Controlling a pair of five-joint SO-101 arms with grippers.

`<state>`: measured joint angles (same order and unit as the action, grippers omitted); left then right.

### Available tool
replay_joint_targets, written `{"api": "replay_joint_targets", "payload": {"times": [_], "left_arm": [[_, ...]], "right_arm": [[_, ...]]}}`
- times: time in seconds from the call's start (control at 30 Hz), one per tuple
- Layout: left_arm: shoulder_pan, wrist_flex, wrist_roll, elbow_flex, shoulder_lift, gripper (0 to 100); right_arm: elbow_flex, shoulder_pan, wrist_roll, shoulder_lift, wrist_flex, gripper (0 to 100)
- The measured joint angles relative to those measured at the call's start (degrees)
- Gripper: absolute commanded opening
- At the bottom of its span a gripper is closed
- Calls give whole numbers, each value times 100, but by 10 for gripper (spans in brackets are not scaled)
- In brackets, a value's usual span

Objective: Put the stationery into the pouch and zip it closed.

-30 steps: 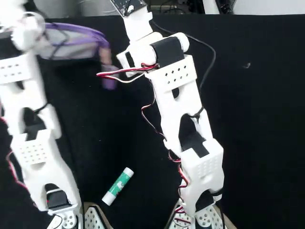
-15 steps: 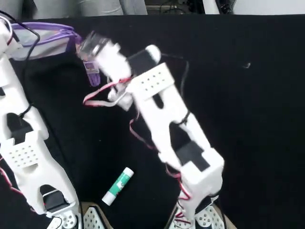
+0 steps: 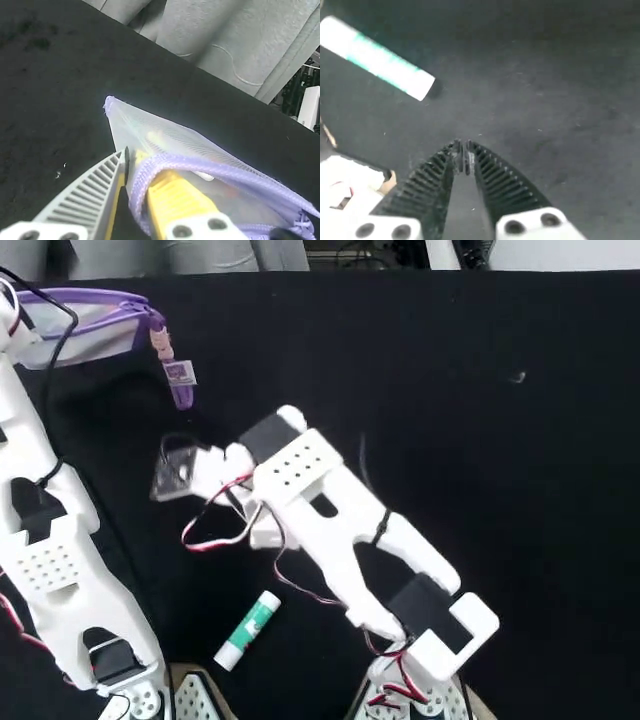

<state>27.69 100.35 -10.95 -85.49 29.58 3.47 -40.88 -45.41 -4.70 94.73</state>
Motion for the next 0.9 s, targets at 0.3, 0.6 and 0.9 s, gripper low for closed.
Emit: {"api": "replay_joint_targets", "payload": {"times": [0.3,0.6,0.9], "left_arm": [[0,0,0,0,0,30],[440,0,0,0,0,30],[484,0,0,0,0,30]], "right_arm": [[1152,-756,-1073,0,-114,243],[1873,-1442,-1459,0,-1037,244],[2426,-1714,-1459,88,-1846,243]]}}
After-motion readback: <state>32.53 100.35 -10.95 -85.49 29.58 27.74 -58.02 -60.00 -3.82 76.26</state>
